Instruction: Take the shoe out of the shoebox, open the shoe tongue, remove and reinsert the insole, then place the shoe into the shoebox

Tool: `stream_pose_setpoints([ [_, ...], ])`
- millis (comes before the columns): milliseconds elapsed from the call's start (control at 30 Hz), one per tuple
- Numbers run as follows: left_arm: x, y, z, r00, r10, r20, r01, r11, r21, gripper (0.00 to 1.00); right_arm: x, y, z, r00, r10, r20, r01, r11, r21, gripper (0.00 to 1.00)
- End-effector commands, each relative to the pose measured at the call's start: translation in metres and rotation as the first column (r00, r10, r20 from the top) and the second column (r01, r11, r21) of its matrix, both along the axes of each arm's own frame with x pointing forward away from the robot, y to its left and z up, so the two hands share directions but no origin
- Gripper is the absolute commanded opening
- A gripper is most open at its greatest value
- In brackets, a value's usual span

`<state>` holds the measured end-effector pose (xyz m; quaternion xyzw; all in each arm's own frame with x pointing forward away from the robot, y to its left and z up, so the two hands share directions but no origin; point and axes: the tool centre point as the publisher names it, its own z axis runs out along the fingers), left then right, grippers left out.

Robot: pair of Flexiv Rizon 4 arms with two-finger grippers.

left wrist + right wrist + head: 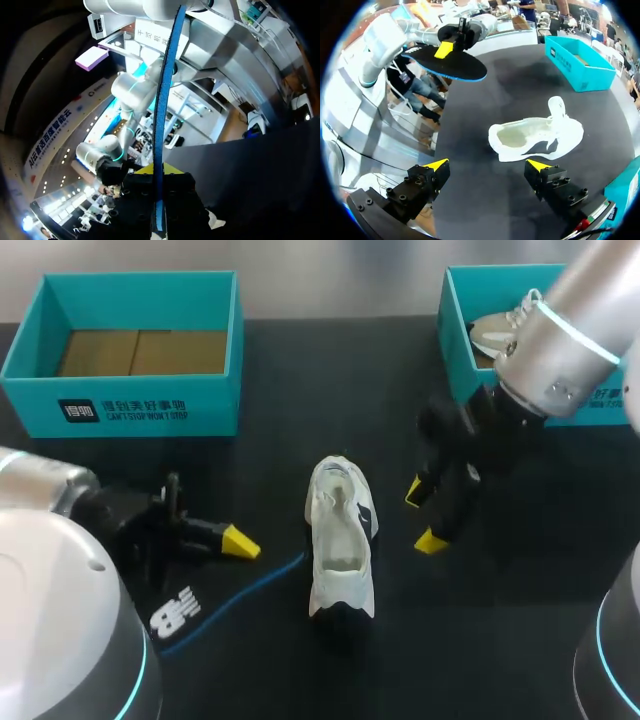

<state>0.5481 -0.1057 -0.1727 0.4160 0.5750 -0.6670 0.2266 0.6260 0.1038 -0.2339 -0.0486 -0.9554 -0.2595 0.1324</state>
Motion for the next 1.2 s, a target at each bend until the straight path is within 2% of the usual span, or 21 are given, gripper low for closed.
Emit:
stream_pose_setpoints([
  [33, -0.022, -0.003, -0.010, 0.999, 0.030, -0.030, -0.031, 0.999, -0.026, 0.00, -0.013, -0.011, -0.013, 0.997, -0.010, 0.075, 0.009, 1.000, 0.017, 1.00],
  [100, -0.024, -0.010, -0.014, 0.996, 0.020, -0.090, -0.024, 0.999, -0.034, 0.00, -0.012, -0.011, -0.019, 0.996, 0.030, 0.080, -0.030, 1.000, 0.007, 1.00],
  [567, -0.024, -0.010, -0.014, 0.996, 0.020, -0.090, -0.024, 0.999, -0.034, 0.00, -0.012, -0.011, -0.019, 0.996, 0.030, 0.080, -0.030, 1.000, 0.007, 1.00],
  [700, -0.019, -0.015, -0.015, 0.997, 0.009, -0.079, -0.015, 0.998, -0.069, 0.00, -0.007, -0.018, -0.040, 0.995, -0.011, 0.100, 0.012, 1.000, -0.003, 1.00],
  [867, -0.014, -0.020, -0.024, 0.997, -0.006, -0.080, 0.001, 0.998, -0.062, 0.00, -0.010, -0.018, -0.054, 0.978, 0.012, 0.210, -0.003, 0.999, -0.046, 1.00],
  [1033, -0.015, -0.028, -0.034, 0.996, -0.014, -0.083, 0.010, 0.999, -0.047, 0.00, -0.002, -0.014, -0.063, 0.969, 0.036, 0.243, -0.020, 0.997, -0.070, 1.00],
  [1133, -0.014, -0.033, -0.038, 0.998, -0.004, -0.064, 0.003, 1.000, -0.015, 0.00, 0.009, -0.008, -0.072, 0.971, 0.057, 0.231, -0.037, 0.995, -0.088, 1.00],
  [1200, -0.014, -0.033, -0.038, 0.998, -0.004, -0.064, 0.003, 1.000, -0.015, 0.00, 0.009, -0.008, -0.072, 0.971, 0.057, 0.231, -0.037, 0.995, -0.088, 1.00],
])
